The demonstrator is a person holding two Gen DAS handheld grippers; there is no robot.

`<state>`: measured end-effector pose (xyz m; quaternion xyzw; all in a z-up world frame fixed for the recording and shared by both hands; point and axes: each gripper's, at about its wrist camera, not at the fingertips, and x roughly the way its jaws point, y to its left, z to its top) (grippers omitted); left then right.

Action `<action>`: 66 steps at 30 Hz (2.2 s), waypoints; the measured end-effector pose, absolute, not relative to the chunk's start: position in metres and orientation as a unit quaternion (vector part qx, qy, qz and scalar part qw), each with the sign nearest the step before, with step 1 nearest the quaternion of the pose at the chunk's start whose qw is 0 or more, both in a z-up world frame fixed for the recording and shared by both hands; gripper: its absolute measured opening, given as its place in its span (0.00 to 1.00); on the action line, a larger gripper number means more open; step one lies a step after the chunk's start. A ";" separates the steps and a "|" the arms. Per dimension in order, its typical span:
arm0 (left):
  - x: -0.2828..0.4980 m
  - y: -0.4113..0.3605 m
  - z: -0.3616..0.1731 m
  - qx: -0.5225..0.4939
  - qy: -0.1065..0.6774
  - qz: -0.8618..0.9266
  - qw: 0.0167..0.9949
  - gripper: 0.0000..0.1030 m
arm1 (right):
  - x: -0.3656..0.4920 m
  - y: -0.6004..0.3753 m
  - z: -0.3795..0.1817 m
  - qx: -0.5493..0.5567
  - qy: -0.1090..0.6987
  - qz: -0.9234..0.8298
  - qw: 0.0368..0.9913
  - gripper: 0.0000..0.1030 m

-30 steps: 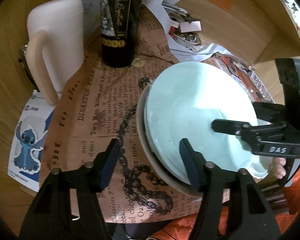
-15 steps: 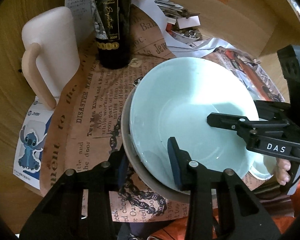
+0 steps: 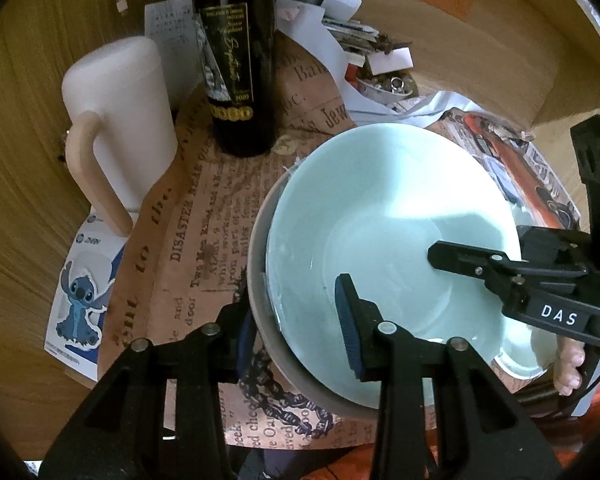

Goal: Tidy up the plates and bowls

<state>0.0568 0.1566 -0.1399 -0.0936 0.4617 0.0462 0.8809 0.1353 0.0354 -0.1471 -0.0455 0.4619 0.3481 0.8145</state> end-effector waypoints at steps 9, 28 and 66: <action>0.060 0.149 -0.126 -0.073 0.447 0.043 0.890 0.36 | 0.135 0.024 -0.135 -0.030 0.445 0.340 0.828 0.25; 0.072 0.112 -0.095 -0.034 0.414 0.006 0.910 0.36 | 0.124 -0.025 -0.108 -0.008 0.408 0.307 0.860 0.25; 0.082 0.014 -0.096 0.015 0.420 -0.094 0.903 0.35 | 0.094 -0.132 -0.110 0.034 0.408 0.220 0.885 0.25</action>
